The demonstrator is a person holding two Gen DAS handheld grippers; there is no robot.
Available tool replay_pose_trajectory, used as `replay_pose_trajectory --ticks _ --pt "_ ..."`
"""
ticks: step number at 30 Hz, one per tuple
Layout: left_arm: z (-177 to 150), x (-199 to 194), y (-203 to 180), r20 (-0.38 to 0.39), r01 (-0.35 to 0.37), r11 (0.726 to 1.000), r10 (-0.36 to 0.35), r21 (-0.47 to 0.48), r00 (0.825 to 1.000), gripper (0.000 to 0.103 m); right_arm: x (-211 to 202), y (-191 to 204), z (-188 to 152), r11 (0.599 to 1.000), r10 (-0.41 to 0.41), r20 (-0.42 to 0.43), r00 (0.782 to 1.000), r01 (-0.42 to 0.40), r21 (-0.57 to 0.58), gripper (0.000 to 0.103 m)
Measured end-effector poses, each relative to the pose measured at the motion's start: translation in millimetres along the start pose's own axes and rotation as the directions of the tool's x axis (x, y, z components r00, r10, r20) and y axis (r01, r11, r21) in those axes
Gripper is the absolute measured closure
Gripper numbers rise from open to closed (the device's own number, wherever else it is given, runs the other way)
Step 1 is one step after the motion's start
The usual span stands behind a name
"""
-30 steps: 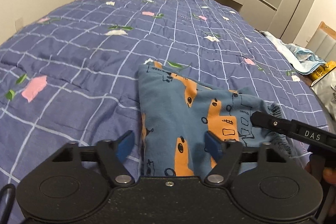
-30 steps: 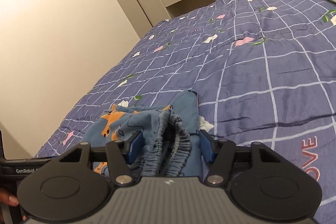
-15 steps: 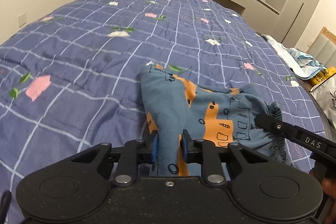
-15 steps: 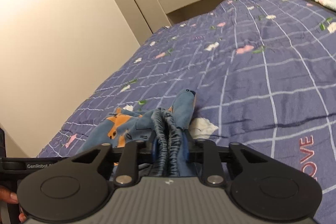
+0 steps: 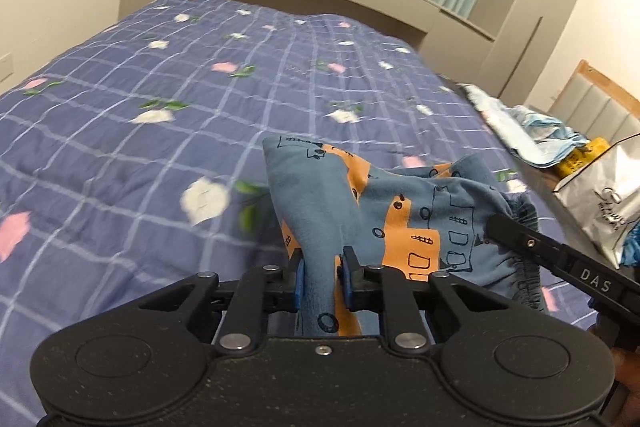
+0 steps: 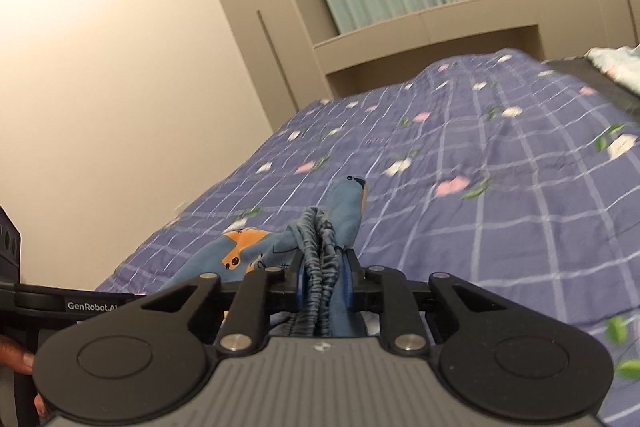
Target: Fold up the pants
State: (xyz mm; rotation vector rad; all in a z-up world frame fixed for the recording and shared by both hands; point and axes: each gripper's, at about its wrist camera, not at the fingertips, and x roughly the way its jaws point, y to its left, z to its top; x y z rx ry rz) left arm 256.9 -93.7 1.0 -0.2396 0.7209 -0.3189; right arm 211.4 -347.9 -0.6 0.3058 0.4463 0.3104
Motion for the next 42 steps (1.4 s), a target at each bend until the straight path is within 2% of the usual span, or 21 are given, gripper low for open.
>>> replay_pose_trajectory --ticks 5,8,12,14,16,17,18,20,21,26,30,32,42 --pt "-5 27 -16 -0.042 0.044 0.999 -0.044 0.004 0.998 0.083 -7 -28 5 0.997 -0.062 0.007 0.998 0.061 0.046 0.082" --pt "-12 43 -19 -0.073 0.028 1.000 -0.028 -0.003 0.997 0.083 -6 -44 -2 0.993 -0.089 -0.017 0.996 0.090 0.075 0.082" --pt "-17 45 -16 -0.079 0.016 1.000 -0.017 -0.008 0.997 0.078 1 -57 -15 0.988 -0.120 -0.064 0.991 0.126 0.085 0.078" --pt "-16 43 -11 -0.079 0.005 1.000 -0.005 -0.007 0.997 0.075 -2 -60 -20 0.987 -0.131 -0.061 0.990 0.136 0.086 0.069" --pt "-14 40 -12 -0.080 -0.003 1.000 0.003 -0.004 0.997 0.067 -4 -61 -21 0.983 -0.153 -0.050 0.987 0.157 0.090 0.063" --pt "-14 38 -12 -0.079 -0.006 1.000 0.006 -0.004 0.997 0.058 -5 -61 -21 0.982 -0.161 -0.045 0.986 0.165 0.090 0.057" --pt "-13 34 -13 -0.071 -0.009 1.000 0.009 -0.004 0.997 0.048 -7 -61 -20 0.982 -0.165 -0.039 0.985 0.168 0.088 0.054" --pt "-11 24 -17 -0.049 -0.015 1.000 0.016 0.006 0.999 0.037 -13 -58 -19 0.981 -0.177 -0.031 0.984 0.179 0.080 0.040" --pt "-11 19 -20 -0.040 -0.019 1.000 0.020 0.013 0.999 0.032 -17 -55 -18 0.981 -0.180 -0.022 0.983 0.181 0.072 0.038" --pt "-8 -14 -32 0.012 -0.037 0.998 0.036 0.050 0.999 0.015 -41 -37 -8 0.983 -0.181 0.028 0.983 0.180 0.028 0.014" --pt "-8 -46 -42 0.074 -0.072 0.994 0.065 0.086 0.995 0.002 -68 -20 0 0.984 -0.179 0.078 0.981 0.180 -0.005 0.005" --pt "-9 -64 -46 0.107 -0.085 0.991 0.074 0.103 0.992 0.001 -81 -10 3 0.983 -0.179 0.100 0.979 0.183 -0.024 0.000" --pt "-39 -142 -57 0.208 -0.123 0.979 0.088 0.163 0.974 0.001 -146 49 -6 0.970 -0.184 0.168 0.968 0.206 -0.125 0.000"
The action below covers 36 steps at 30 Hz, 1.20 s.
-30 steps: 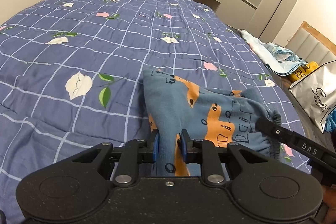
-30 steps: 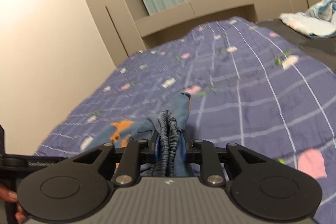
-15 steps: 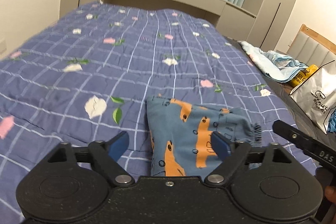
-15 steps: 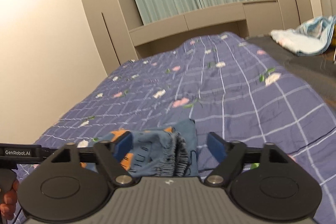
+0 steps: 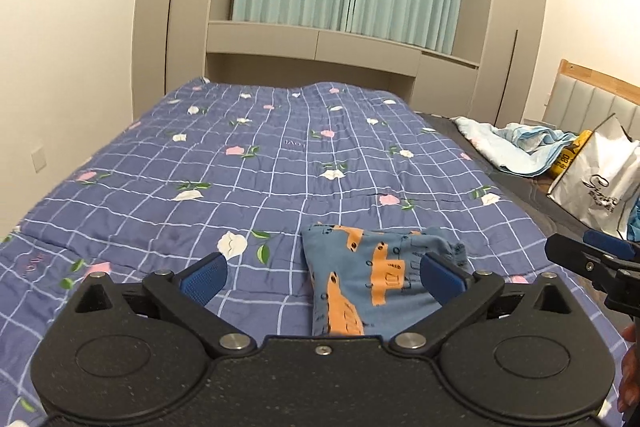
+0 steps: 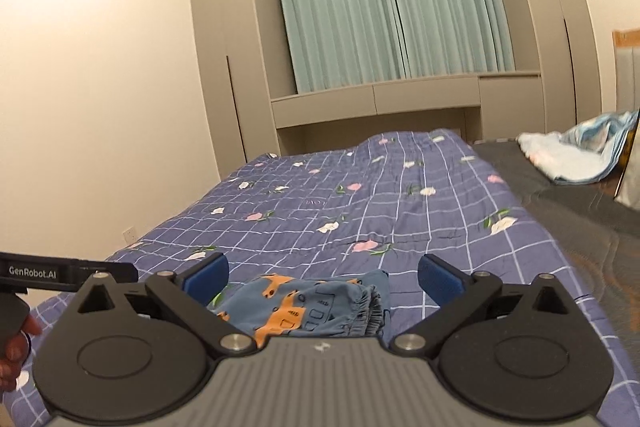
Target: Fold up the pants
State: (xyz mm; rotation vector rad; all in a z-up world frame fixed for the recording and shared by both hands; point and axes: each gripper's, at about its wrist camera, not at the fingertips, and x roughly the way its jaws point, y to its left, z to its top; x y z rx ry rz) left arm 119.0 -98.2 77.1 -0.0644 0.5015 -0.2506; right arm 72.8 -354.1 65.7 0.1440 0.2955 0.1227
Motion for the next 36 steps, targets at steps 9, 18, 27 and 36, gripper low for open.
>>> replay_pose_trajectory --ticks 9,18,27,36 --pt "-43 -56 3 0.037 -0.016 1.000 0.015 0.026 0.999 0.001 -58 29 -25 1.000 -0.016 0.019 1.000 0.016 -0.004 0.000" --pt "-91 -87 11 0.058 -0.056 0.997 0.053 0.051 0.997 0.001 -97 56 -63 0.995 -0.088 0.007 0.996 0.089 -0.053 0.000" --pt "-117 -84 14 0.020 -0.076 0.996 0.075 0.050 0.997 0.001 -103 61 -90 0.989 -0.126 -0.023 0.992 0.124 -0.082 0.000" --pt "-121 -75 11 -0.006 -0.076 0.995 0.077 0.066 0.997 0.001 -94 54 -98 0.990 -0.130 -0.061 0.990 0.126 -0.066 0.000"
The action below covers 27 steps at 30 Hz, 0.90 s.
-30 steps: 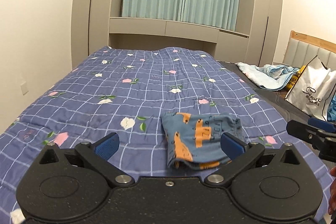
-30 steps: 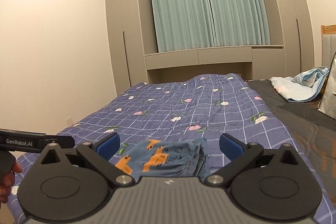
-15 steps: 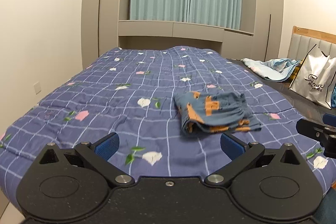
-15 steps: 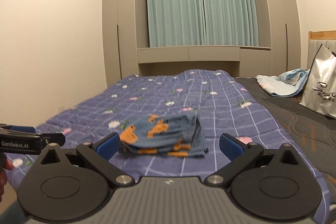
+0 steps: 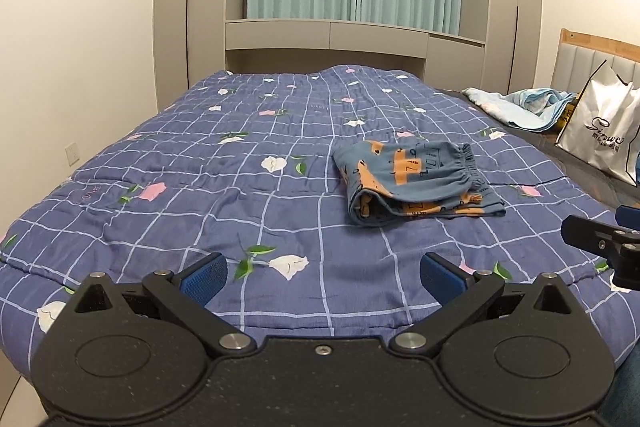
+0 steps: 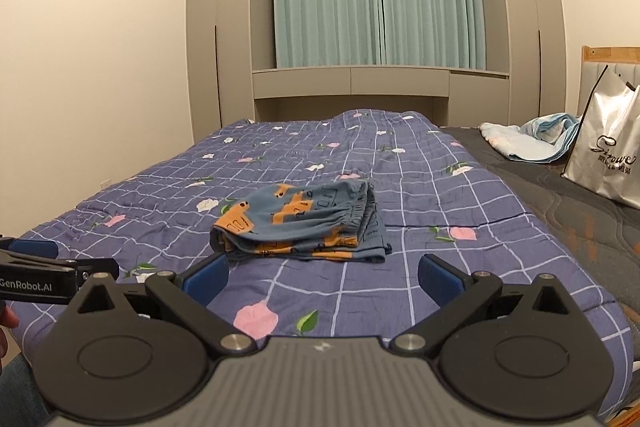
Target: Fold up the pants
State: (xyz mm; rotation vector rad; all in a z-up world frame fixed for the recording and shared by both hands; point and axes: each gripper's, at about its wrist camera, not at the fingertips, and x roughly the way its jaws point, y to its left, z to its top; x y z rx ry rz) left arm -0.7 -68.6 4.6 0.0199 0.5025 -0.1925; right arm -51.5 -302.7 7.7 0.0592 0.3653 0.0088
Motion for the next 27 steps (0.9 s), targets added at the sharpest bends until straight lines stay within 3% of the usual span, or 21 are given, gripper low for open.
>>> replay_pose_trajectory --ticks 27 --pt "-3.5 2.1 -1.8 -0.013 -0.002 1.000 0.002 0.001 1.000 0.001 1.9 -0.9 -1.0 1.000 0.007 -0.014 1.000 -0.007 -0.005 0.000"
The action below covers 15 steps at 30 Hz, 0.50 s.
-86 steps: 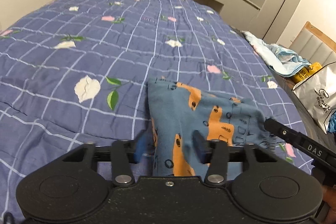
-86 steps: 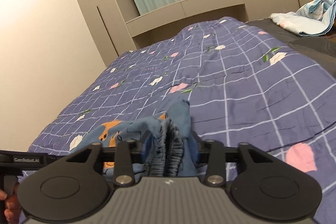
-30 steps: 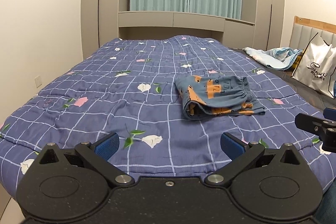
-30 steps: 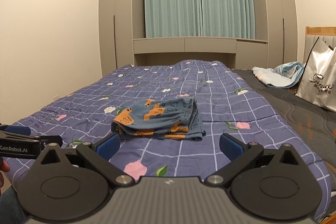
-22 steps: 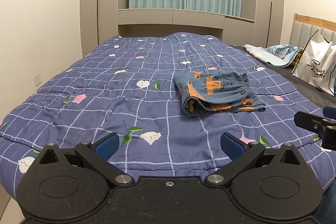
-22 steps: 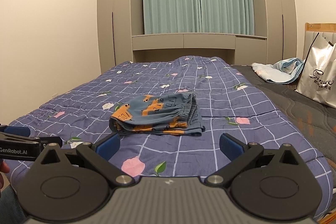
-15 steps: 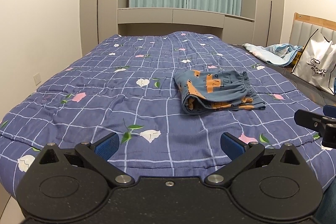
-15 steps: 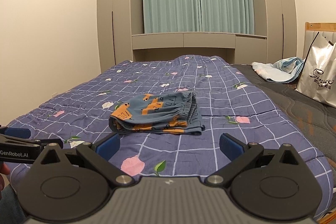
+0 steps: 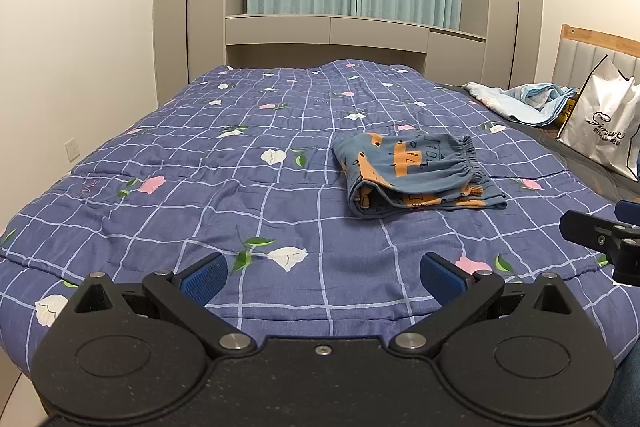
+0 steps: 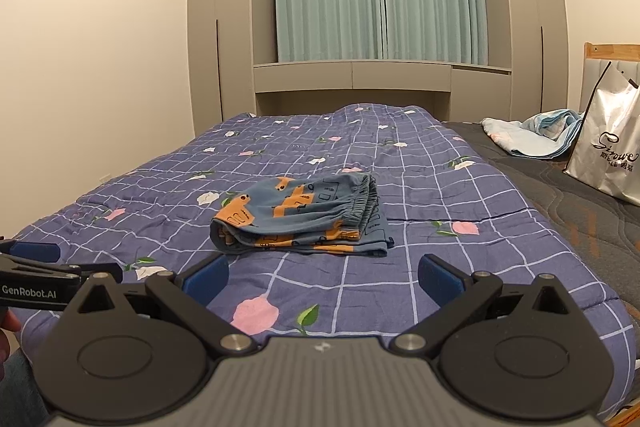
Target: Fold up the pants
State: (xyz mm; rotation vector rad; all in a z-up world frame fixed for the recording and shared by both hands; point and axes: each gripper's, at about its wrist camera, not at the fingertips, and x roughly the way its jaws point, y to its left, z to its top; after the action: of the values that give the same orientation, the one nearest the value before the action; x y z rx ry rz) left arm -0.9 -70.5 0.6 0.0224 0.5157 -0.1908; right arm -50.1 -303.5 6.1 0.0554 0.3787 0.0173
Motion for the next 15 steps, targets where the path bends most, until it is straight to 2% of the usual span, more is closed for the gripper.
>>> replay_pose_trajectory --ticks 15 --pt "0.0 -0.4 0.0 -0.002 0.001 1.000 -0.001 0.001 1.000 0.001 0.0 -1.2 0.2 1.000 0.003 -0.004 1.000 -0.003 0.000 0.000"
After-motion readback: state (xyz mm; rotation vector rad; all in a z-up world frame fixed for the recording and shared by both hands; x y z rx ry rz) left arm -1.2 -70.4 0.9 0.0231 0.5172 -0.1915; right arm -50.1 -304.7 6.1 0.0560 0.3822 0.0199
